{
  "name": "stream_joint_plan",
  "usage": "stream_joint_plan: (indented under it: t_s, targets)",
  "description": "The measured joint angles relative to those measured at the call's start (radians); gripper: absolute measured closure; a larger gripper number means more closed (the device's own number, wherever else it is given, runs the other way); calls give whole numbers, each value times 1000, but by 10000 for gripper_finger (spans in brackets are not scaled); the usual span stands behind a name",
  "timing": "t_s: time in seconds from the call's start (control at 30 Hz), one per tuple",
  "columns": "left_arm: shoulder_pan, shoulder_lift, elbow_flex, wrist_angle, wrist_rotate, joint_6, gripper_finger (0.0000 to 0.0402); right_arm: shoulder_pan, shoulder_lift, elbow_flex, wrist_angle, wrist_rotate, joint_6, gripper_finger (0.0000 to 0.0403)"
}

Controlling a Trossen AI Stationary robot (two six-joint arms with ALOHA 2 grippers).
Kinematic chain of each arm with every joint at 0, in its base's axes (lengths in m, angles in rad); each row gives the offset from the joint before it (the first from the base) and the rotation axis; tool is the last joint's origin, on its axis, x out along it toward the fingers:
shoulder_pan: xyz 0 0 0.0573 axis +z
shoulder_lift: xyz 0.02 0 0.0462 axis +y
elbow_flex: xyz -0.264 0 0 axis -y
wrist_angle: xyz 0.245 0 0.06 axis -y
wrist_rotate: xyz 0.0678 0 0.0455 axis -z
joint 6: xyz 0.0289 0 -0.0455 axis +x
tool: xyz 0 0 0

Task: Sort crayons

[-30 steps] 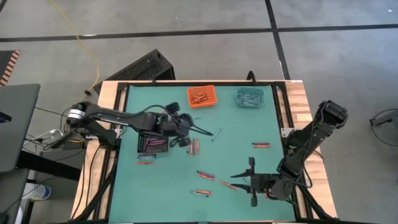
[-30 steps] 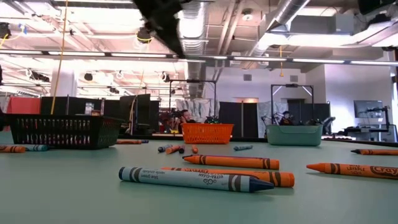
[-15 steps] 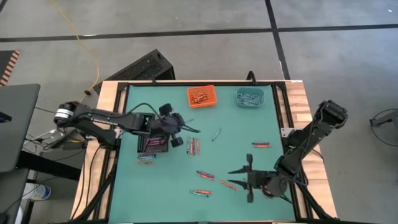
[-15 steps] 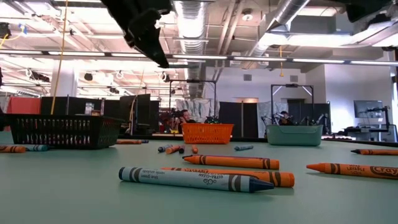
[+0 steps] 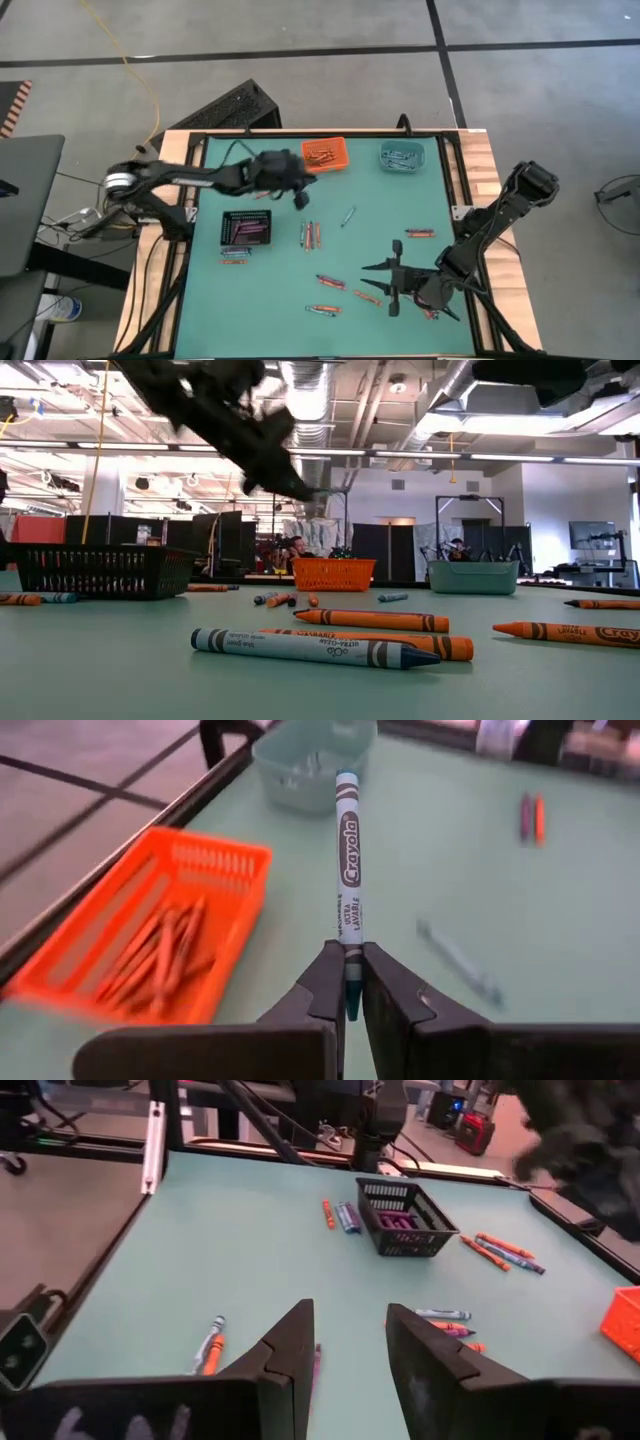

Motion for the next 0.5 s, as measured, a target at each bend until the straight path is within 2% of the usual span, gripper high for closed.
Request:
stream_joint_plan:
  t_s: [0.1,0.2,0.33,0.5]
  targets:
    - [67,147,88,140,94,-66,393,1,0,0,-13,1,-5,274]
    - [105,298,249,161,180,-90,393,15,-3,0,-41,40,-8,274]
    - [117,492,539,39,247,-63,393,48,-32,0,-108,140,-8,274]
    - [119,733,953,-165,252,1,393,118,-76,0,-198,159,16,274]
